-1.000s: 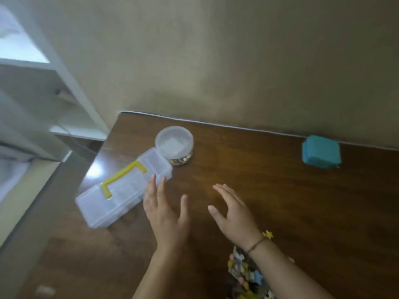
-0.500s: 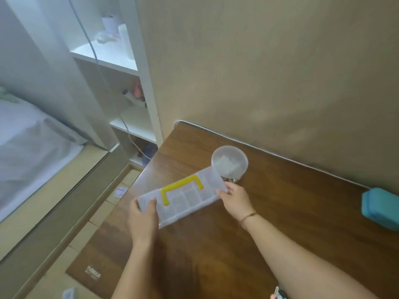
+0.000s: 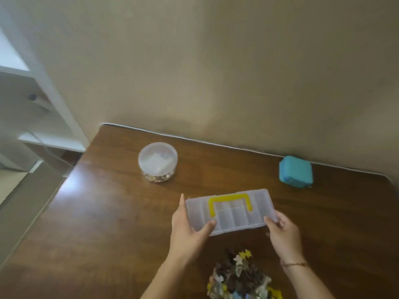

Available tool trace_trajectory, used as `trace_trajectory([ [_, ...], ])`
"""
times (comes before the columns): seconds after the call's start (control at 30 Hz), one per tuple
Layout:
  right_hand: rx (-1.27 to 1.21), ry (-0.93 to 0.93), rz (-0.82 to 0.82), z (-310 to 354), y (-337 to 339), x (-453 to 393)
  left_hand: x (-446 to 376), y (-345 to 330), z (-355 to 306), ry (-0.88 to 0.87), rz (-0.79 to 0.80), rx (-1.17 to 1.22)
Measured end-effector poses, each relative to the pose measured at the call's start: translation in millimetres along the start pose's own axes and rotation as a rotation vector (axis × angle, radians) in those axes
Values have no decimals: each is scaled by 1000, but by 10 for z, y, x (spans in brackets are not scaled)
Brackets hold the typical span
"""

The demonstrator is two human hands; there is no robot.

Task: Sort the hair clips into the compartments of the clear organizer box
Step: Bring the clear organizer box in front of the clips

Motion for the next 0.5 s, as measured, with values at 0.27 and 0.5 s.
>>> trace_trajectory([
  [0.27, -133, -141, -86, -389, 261, -94, -373, -269, 168, -109, 342, -204],
  [0.5, -417, -486, 204, -333, 19, 82, -526, -284, 203, -275, 264, -318],
])
Point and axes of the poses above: each hand's wrist, its own x-axis away from the middle knuckle, its own y-axis out of the back of the hand, z = x × y, the point moved 3 cm from there along -x, towards the middle knuckle, and after that the axes turned 2 degrees about -x, right-handed, at the moved point
